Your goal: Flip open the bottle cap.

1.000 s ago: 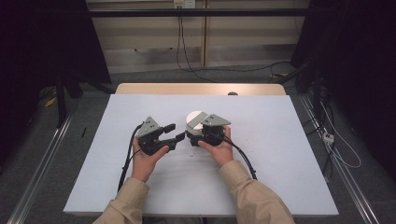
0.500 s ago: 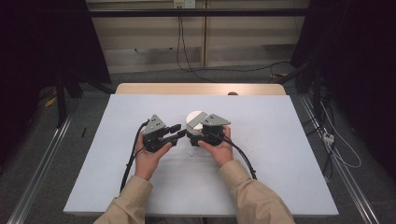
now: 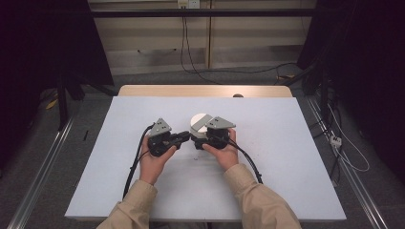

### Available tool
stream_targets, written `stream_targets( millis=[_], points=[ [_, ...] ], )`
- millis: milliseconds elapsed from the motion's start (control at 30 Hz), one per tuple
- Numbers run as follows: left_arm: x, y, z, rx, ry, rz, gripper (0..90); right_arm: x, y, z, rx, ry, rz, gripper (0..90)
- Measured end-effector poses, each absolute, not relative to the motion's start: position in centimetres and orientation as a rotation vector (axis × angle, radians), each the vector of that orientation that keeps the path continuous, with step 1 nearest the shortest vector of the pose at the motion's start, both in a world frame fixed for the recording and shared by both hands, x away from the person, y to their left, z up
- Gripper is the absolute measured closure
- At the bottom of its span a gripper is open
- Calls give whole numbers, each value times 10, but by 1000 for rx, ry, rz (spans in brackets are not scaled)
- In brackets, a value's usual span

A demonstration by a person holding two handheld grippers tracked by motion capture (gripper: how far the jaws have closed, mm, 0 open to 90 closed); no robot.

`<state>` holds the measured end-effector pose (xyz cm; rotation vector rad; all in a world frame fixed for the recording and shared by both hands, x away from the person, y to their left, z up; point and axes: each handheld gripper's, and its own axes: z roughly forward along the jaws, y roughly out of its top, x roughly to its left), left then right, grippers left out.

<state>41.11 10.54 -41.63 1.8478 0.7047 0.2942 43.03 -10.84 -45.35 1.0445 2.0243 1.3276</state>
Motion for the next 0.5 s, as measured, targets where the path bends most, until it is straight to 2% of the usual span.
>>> stream_targets(
  millis=[133, 500],
  points=[
    [412, 105, -415, 1828, 712, 270, 900, 430, -108, -454, 1044, 2025, 1327, 187],
    [413, 96, -409, 1852, 701, 286, 900, 430, -108, -454, 1046, 2023, 1326, 187]
  ],
)
